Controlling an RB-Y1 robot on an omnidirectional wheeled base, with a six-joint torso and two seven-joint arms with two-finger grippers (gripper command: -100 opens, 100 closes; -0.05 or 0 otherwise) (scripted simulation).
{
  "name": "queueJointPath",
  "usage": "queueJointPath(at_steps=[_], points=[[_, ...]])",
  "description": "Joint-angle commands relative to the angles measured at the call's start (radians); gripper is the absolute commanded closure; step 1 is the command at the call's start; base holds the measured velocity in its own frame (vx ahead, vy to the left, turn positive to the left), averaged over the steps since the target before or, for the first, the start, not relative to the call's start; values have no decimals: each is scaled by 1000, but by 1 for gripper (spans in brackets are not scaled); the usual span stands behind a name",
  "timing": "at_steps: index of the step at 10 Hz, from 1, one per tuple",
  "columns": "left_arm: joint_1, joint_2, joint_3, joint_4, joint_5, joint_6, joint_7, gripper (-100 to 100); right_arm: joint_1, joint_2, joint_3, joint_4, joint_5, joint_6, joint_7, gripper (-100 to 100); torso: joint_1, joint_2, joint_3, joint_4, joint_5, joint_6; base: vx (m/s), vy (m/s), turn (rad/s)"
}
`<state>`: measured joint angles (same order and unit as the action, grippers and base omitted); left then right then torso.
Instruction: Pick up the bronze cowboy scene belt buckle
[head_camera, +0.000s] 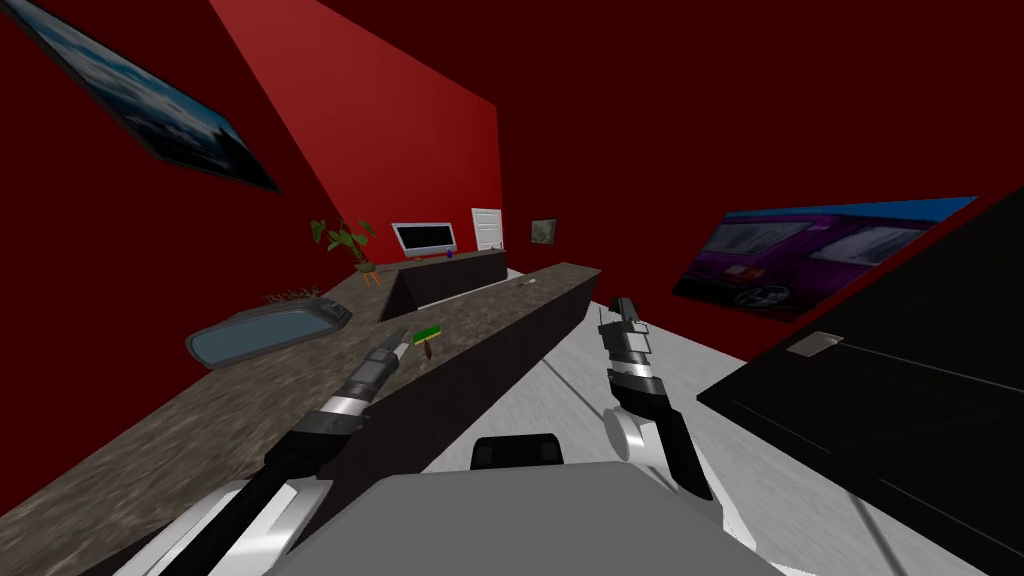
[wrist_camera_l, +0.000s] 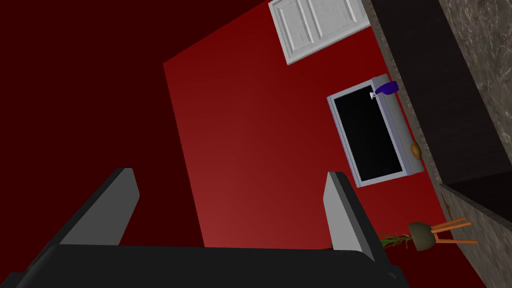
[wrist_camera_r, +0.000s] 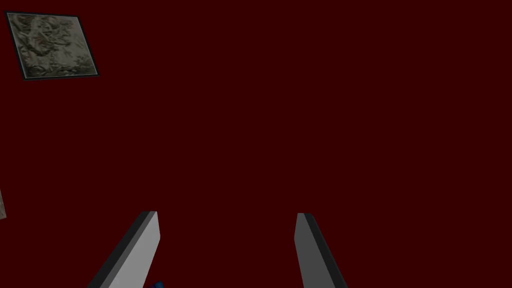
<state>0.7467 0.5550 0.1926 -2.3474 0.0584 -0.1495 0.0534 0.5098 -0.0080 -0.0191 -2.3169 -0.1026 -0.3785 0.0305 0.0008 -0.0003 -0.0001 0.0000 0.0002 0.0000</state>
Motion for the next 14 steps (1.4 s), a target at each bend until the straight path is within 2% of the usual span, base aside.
queueJointPath(at_steps=[1,3,4,5,6,8,9,10,11,12,13,14], points=[[11,29,6,2,3,20,-3,-100,0,0,0,0,0,0,0,0,0,0,0,0,0,0,6,6,-37],[61,99,34,-12,19,91,-10,-100,0,0,0,0,0,0,0,0,0,-1,0,0,0,0,17,4,-89],[61,119,34,-12,19,97,-10,-100,0,0,0,0,0,0,0,0,0,-1,-1,0,0,0,16,6,-25],[87,153,48,-17,29,136,-14,-100,0,0,0,0,0,0,0,0,0,-1,-1,0,0,0,22,1,-60],[87,164,48,-17,29,136,-14,-100,0,0,0,0,0,0,0,0,0,-1,-1,0,0,0,19,1,-29],[141,234,73,-23,51,205,-22,-100,0,0,0,0,0,0,0,0,-1,-2,-1,0,0,0,38,-3,-68],[141,254,73,-23,51,211,-22,-100,0,0,0,0,0,0,0,0,-1,-3,-2,-1,0,0,47,-3,-24],[169,294,84,-24,63,248,-27,-100,0,0,0,0,0,0,0,0,-1,-3,-2,-1,0,0,50,-6,-42],[169,299,84,-24,63,248,-27,-100,0,0,0,0,0,0,0,0,-1,-3,-2,-1,0,0,36,-5,-24],[197,340,94,-23,76,284,-31,-100,0,0,0,0,0,0,0,0,-1,-3,-2,-1,0,0,48,-13,-44],[197,342,94,-23,76,284,-31,-100,0,0,0,0,0,0,0,0,-2,-3,-2,-1,0,0,43,-11,-16],[225,385,104,-22,90,320,-35,-100,0,0,0,0,0,0,0,0,-2,-3,-2,-1,0,0,51,-3,-38]])
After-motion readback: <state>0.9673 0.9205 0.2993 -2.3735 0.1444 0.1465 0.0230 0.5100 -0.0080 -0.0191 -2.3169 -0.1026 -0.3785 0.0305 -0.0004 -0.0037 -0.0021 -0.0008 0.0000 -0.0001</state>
